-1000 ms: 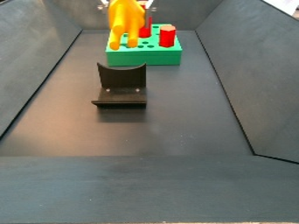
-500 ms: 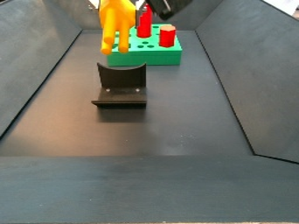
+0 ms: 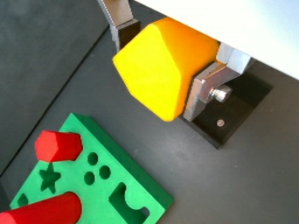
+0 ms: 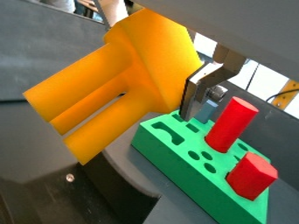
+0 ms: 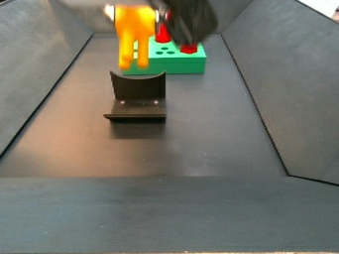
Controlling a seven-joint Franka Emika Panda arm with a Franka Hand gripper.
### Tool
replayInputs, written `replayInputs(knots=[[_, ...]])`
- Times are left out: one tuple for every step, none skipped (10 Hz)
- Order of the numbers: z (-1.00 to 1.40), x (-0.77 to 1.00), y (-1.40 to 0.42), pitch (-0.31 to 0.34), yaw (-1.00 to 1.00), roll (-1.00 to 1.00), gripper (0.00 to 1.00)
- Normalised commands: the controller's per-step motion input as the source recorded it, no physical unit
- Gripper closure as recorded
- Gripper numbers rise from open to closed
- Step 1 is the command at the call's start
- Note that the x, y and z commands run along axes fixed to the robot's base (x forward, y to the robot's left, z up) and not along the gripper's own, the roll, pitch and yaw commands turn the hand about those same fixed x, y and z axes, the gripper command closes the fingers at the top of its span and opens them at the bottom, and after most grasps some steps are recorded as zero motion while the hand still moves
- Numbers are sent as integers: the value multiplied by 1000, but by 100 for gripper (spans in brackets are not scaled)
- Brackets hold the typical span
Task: Pick up the 3 prong object. Move up. Place the 3 prong object on the fixture. Regrasp the 3 prong object. Move to above the board. Insert the 3 prong object.
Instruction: Place the 3 prong object on the fixture.
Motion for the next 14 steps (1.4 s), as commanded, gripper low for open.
replayInputs(knots=[[-1000, 133, 138, 203, -101, -1000, 100], [-1000, 143, 133, 191, -139, -827, 100], [-1000, 147, 137, 150, -162, -646, 100], [-1000, 156, 140, 96, -181, -395, 100], [-1000, 166, 129, 57, -181, -263, 100], [-957, 160, 124, 38, -176, -207, 100], [-575, 114, 85, 17, -153, -117, 100], [-457, 96, 94, 7, -138, -84, 100], [-386, 79, 131, -4, -126, -57, 100], [-386, 79, 131, -4, -126, -57, 100], [-371, 68, 161, -10, -118, -48, 100], [-358, 75, 158, -12, -118, -51, 100], [-349, 75, 159, -12, -110, -50, 100], [-167, 0, -500, 0, 0, 0, 100]])
